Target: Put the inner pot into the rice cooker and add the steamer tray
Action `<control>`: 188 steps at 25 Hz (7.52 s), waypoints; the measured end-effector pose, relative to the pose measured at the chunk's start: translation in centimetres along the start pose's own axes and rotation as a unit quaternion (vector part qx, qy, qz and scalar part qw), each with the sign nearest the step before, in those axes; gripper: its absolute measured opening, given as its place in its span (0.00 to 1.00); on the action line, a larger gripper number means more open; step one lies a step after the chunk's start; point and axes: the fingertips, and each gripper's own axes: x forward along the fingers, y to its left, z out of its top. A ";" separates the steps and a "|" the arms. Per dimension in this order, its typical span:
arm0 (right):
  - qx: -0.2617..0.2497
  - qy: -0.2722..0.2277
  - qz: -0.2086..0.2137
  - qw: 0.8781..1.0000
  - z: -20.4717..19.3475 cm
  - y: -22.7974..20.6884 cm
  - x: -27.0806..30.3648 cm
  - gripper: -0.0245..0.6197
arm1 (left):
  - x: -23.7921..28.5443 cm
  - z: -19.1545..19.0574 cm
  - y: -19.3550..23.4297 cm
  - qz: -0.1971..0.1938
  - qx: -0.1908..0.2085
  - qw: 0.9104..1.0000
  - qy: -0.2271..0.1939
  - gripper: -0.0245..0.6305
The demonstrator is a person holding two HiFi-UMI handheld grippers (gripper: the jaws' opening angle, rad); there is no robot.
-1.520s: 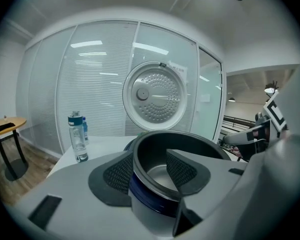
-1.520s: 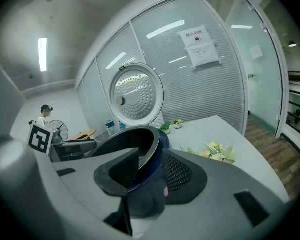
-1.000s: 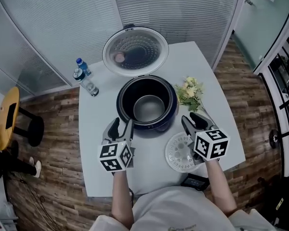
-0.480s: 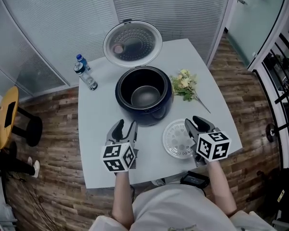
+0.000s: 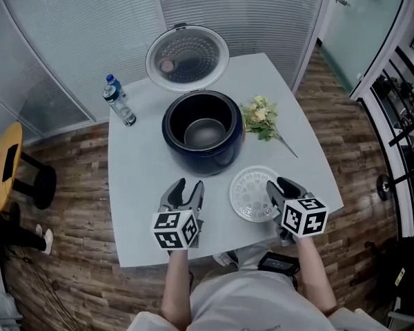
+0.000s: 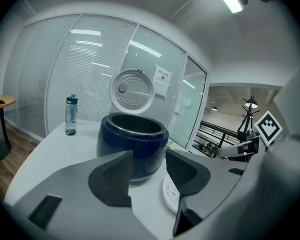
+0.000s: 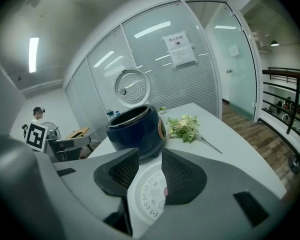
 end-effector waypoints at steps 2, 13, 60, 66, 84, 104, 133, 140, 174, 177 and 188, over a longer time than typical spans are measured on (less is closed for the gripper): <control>0.002 0.010 -0.007 1.000 -1.0 -0.8 0.0 0.26 | 0.4 -1.1 -0.6 -0.005 -0.004 1.000 0.010 0.36; -0.008 0.047 -0.036 0.998 -5.1 -7.1 2.1 0.26 | 5.3 -7.5 -2.8 -0.025 -0.053 0.995 0.078 0.35; 0.078 0.115 0.001 0.990 -13.2 -13.6 6.9 0.17 | 10.5 -19.0 -7.2 -0.039 -0.173 0.965 0.193 0.14; 0.077 0.109 0.010 0.991 -12.2 -13.4 6.8 0.16 | 10.0 -17.8 -7.4 -0.032 -0.163 0.968 0.186 0.14; 0.058 0.088 0.042 0.994 -8.4 -10.6 4.8 0.16 | 6.7 -12.6 -7.7 -0.012 -0.156 0.979 0.128 0.13; 0.033 -0.018 0.037 0.999 -0.2 -7.2 2.7 0.17 | 4.9 -2.1 -7.5 -0.044 -0.106 0.993 0.040 0.12; 0.003 -0.084 0.126 0.988 9.8 0.1 3.3 0.15 | 0.3 5.5 -3.4 0.005 -0.120 0.991 -0.058 0.12; -0.001 -0.090 0.171 0.981 11.5 1.5 3.6 0.14 | -0.8 6.8 -3.0 0.036 -0.116 0.989 -0.085 0.12; 0.033 -0.084 0.218 0.972 16.9 3.3 10.3 0.13 | 3.0 10.3 2.5 0.056 -0.149 0.980 -0.115 0.12; 0.039 -0.083 0.224 0.970 19.3 4.3 12.7 0.13 | 4.2 12.1 4.7 0.060 -0.158 0.979 -0.115 0.12; 0.054 -0.079 0.246 0.965 20.8 4.8 16.1 0.13 | 6.2 13.1 7.3 0.064 -0.190 0.971 -0.134 0.11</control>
